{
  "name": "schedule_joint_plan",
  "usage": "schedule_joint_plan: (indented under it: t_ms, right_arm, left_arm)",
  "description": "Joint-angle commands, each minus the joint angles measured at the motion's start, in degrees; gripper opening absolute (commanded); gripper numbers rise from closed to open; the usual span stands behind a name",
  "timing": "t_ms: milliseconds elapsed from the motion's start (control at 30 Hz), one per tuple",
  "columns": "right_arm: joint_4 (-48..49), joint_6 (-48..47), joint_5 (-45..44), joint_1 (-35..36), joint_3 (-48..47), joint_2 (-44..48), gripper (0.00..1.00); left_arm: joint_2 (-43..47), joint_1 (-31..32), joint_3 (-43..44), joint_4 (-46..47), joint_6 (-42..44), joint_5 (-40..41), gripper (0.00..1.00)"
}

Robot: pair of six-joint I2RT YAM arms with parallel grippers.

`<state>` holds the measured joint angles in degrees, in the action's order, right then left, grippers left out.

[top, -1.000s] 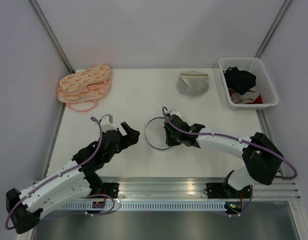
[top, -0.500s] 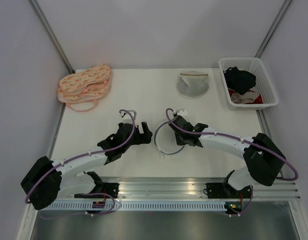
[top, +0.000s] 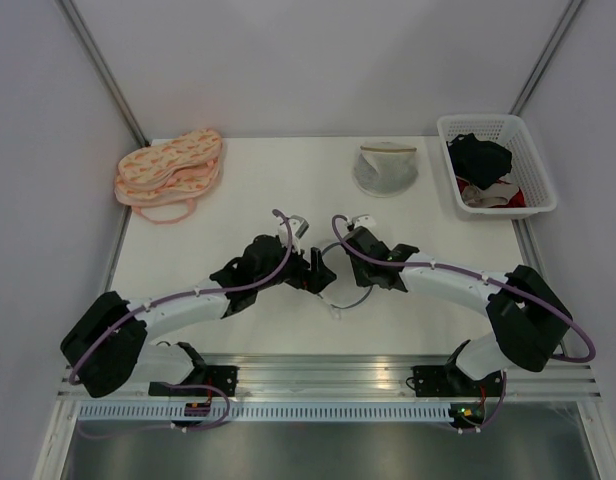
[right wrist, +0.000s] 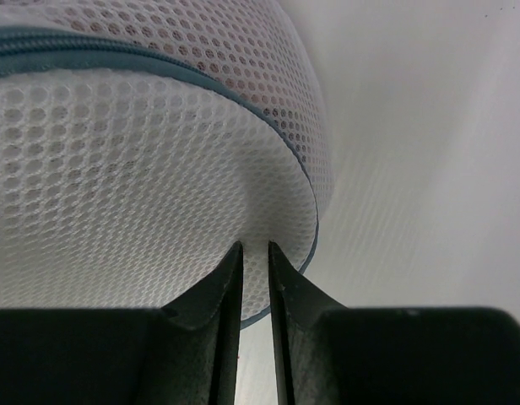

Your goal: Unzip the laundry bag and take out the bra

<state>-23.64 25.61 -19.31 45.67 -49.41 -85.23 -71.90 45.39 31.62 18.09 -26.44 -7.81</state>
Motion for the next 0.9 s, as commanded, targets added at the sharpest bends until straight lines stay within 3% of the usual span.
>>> schedule_joint_plan:
  t_ms: [0,100,200,267,300,400,433,533,567,667,867]
  right_arm:
    - [1.1,-1.4,0.7,-0.7,-0.8,1.0,0.23]
    - [1.2,-1.7,1.6,-0.9,-1.2,1.7,0.22]
    - [1.8,-2.0,3.0,-0.9,-1.1,3.7,0.20]
    - [2.1,-2.4,4.6,-1.0,-0.9,4.8,0.20]
    - [2.6,-2.5,5.3,-0.9,-0.6,6.7,0.20]
    - [2.4,-2.9,8.1,-0.9,-0.1,10.2,0.20]
    - [2.2,-2.8,9.6,-0.9,0.2,13.2,0.23]
    - [0.6,-2.8,13.1,-0.9,1.1,19.2,0.52]
    - [0.1,-2.7,15.2,-0.8,1.6,20.7,0.56]
    - [-0.5,-1.1,17.1,0.4,3.9,26.5,0.63]
    - [-0.6,1.7,17.3,2.5,9.1,35.3,0.63]
  left_arm:
    - [-6.7,0.0,5.7,-5.4,5.0,-3.4,0.95]
    - [-11.6,-0.1,7.1,-8.9,4.9,-0.7,0.91]
    - [-13.3,0.0,6.4,-5.3,3.3,-2.5,0.82]
    - [-14.4,0.0,6.2,-2.0,1.6,-4.5,0.61]
    - [-14.8,0.0,6.0,-1.1,0.8,-5.0,0.39]
    - [-14.5,0.0,5.5,0.9,-2.0,-4.9,0.05]
    - [-13.5,0.1,5.2,1.2,-2.9,-4.5,0.02]
    - [-10.8,0.1,2.9,3.2,-7.5,-1.9,0.02]
    - [-8.3,0.1,1.2,4.4,-11.3,0.1,0.02]
    - [-3.7,0.0,-1.8,6.0,-20.0,4.9,0.02]
    - [10.1,-0.2,-9.6,10.6,-38.2,11.9,0.02]
